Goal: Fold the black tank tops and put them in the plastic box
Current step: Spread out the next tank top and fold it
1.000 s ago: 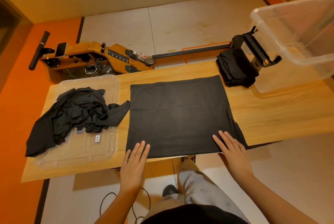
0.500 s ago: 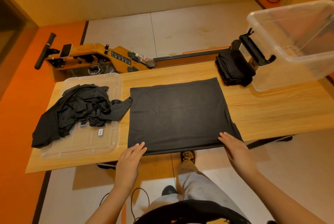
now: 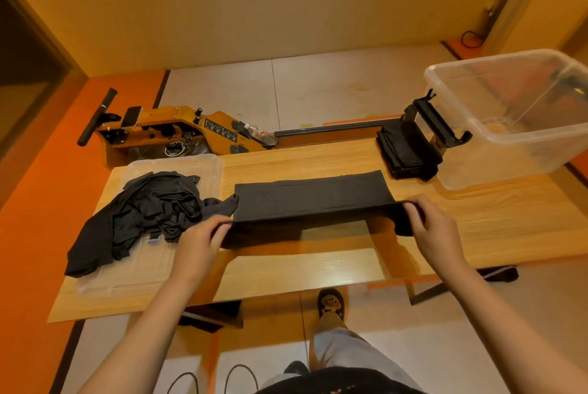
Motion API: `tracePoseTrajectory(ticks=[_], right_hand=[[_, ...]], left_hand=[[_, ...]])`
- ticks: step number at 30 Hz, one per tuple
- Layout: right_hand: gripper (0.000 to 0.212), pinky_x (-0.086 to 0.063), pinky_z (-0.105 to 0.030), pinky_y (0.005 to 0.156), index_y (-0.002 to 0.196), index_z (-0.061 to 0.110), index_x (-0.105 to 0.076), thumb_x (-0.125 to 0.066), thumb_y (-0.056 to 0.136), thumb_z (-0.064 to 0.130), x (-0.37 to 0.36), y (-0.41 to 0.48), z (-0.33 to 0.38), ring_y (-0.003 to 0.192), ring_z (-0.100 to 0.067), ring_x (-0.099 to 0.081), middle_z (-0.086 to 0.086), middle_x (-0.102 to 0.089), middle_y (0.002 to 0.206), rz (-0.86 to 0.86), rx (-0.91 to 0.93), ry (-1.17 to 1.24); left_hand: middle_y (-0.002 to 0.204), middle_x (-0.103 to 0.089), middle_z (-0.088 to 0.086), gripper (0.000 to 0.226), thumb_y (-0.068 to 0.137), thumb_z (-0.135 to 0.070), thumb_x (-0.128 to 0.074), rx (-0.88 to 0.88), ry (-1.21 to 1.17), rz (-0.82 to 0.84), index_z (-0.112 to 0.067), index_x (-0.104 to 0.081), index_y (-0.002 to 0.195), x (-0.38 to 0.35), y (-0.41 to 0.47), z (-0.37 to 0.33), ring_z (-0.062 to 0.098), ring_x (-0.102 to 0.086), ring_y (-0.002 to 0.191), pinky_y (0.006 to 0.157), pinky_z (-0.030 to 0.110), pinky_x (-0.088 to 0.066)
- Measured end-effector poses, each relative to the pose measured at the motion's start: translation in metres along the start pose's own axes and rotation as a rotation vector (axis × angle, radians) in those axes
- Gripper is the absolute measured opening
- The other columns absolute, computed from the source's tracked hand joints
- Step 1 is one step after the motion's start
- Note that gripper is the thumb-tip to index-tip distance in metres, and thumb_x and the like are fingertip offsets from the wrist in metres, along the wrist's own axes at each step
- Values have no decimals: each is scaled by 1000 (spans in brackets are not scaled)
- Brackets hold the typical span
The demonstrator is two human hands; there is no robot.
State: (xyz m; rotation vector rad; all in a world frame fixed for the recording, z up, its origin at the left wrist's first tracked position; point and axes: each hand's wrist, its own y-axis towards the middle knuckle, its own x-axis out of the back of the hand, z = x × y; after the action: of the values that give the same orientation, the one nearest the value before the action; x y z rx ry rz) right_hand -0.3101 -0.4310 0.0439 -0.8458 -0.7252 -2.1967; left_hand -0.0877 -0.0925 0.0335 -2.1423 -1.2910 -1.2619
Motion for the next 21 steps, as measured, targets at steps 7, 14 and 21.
tracePoseTrajectory(ticks=[7, 14, 21], right_hand=[[14, -48, -21, 63, 99, 18, -68, -56, 95, 24, 53, 60, 56, 78, -4, -60, 9, -65, 82, 28, 33, 109], [20, -55, -24, 70, 93, 18, -72, -52, 96, 21, 81, 63, 105, 80, -8, -68, 3, -72, 85, 397, 13, 369], [26, -52, -23, 65, 90, 9, -72, -50, 96, 20, 59, 61, 94, 81, -19, -69, -7, -73, 86, 300, -203, 679]], left_hand=[[86, -66, -10, 4, 89, -18, -67, 8, -208, -127, -21, -69, 90, 88, 80, -38, 2, -59, 84, 72, 17, -44], [98, -65, -2, 13, 95, -13, -58, 7, -208, -177, -12, -70, 99, 154, 136, -50, 15, -57, 98, 84, 32, -46], [96, -66, -5, 10, 93, -19, -61, -138, -174, -328, -17, -70, 97, 124, 232, -122, 11, -58, 94, 81, 21, -42]])
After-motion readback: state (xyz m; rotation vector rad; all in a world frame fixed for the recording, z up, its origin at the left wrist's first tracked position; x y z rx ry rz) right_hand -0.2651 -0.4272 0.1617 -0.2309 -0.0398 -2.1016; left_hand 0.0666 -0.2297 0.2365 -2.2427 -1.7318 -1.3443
